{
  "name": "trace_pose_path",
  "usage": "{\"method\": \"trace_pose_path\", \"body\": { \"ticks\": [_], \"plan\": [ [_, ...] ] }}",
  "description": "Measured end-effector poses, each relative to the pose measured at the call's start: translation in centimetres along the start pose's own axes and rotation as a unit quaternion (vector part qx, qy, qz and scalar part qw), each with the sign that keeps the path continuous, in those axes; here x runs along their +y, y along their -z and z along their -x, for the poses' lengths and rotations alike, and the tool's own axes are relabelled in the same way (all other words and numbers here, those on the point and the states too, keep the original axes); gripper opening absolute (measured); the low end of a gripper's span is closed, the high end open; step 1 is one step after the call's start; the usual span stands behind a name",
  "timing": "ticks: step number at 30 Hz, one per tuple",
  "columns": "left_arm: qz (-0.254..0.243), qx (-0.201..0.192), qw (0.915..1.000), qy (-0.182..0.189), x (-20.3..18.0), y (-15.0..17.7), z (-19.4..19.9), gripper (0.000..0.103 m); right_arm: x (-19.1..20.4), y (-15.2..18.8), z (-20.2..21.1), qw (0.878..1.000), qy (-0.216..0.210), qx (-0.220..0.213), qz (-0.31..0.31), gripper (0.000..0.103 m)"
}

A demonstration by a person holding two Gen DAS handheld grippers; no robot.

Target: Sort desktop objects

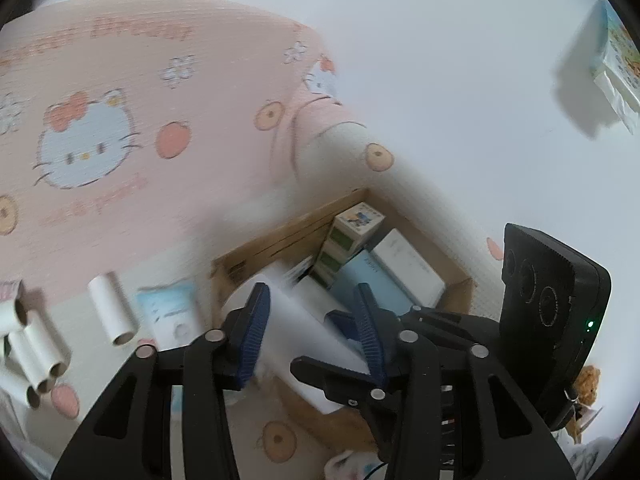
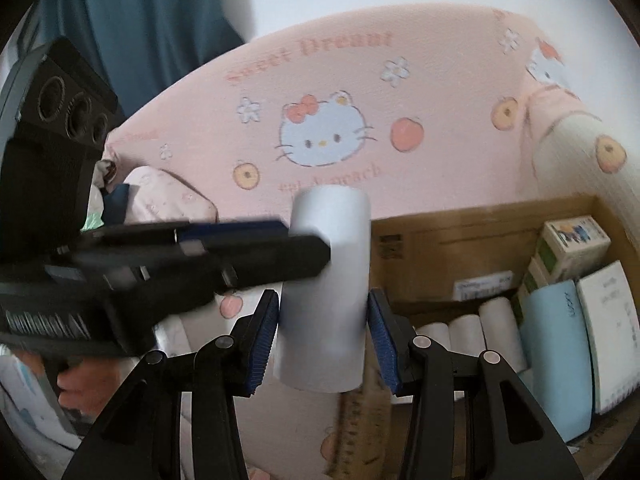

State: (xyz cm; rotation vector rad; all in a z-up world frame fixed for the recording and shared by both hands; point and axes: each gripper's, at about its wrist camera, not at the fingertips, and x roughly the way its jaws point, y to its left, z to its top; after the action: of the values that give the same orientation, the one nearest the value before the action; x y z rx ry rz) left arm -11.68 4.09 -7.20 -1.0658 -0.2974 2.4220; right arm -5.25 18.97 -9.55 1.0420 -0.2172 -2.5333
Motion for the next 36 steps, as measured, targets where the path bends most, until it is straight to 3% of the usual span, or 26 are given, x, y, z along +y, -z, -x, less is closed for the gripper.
{"method": "trace_pose_path", "body": {
  "ticks": [3,5,9,10,12,13,16,18,22,26,29,32,34,36],
  "plan": [
    [0.007,0.052,0.9983,0.023,-0.1,-0.7,-3.0,0.031,-1.6,-0.4,0.6,1.0,-0.011,-0.003,-0.011,0.032],
    [0.006,0.068,0.9977,0.0,-0.3,-1.0,-4.4,0.023,-2.4,-0.7,0.7,1.0,-0.021,0.001,-0.021,0.027],
    [0.033,0.066,0.9973,0.004,0.5,-1.3,-4.1,0.023,-3.7,-1.2,0.3,0.998,0.05,0.029,-0.005,0.027],
    [0.038,0.067,0.997,0.005,0.9,-1.4,-4.1,0.023,-3.9,-1.1,0.1,0.998,0.042,0.039,-0.004,0.027],
    [0.049,0.075,0.996,0.007,1.6,-1.5,-4.0,0.023,-4.7,-0.7,-1.4,0.996,-0.033,0.075,-0.03,0.027],
    [0.049,0.074,0.9961,0.003,1.7,-1.4,-3.8,0.023,-5.0,-0.5,-1.9,0.995,-0.043,0.081,-0.037,0.027],
    [0.031,0.071,0.9957,-0.052,2.0,-1.2,-3.5,0.023,-5.1,0.1,-3.3,0.994,0.001,0.105,-0.018,0.027],
    [0.029,0.084,0.9932,-0.075,2.6,-1.2,-3.9,0.023,-6.0,-0.2,-3.0,0.994,-0.012,0.099,-0.041,0.027],
    [0.031,0.091,0.9928,-0.071,3.0,-1.4,-4.4,0.023,-6.5,-1.0,-2.0,0.996,0.016,0.086,-0.023,0.027],
    [0.019,0.091,0.9935,-0.066,2.2,-1.7,-4.7,0.023,-7.7,-1.3,-2.7,0.994,0.032,0.103,-0.004,0.027],
    [0.013,0.098,0.9933,-0.06,1.8,-2.0,-5.1,0.023,-7.8,-1.4,-4.9,0.989,0.031,0.143,0.029,0.028],
    [0.003,0.146,0.9882,-0.045,1.5,-2.8,-6.6,0.025,-8.1,-1.3,-7.6,0.979,0.036,0.194,0.041,0.028],
    [-0.003,0.193,0.9801,-0.047,1.2,-3.5,-8.2,0.026,-9.2,-1.2,-9.1,0.971,0.005,0.241,0.003,0.028],
    [-0.018,0.233,0.9707,-0.057,0.8,-4.2,-9.9,0.027,-10.5,-1.0,-9.7,0.965,0.008,0.26,-0.035,0.028]
  ]
}}
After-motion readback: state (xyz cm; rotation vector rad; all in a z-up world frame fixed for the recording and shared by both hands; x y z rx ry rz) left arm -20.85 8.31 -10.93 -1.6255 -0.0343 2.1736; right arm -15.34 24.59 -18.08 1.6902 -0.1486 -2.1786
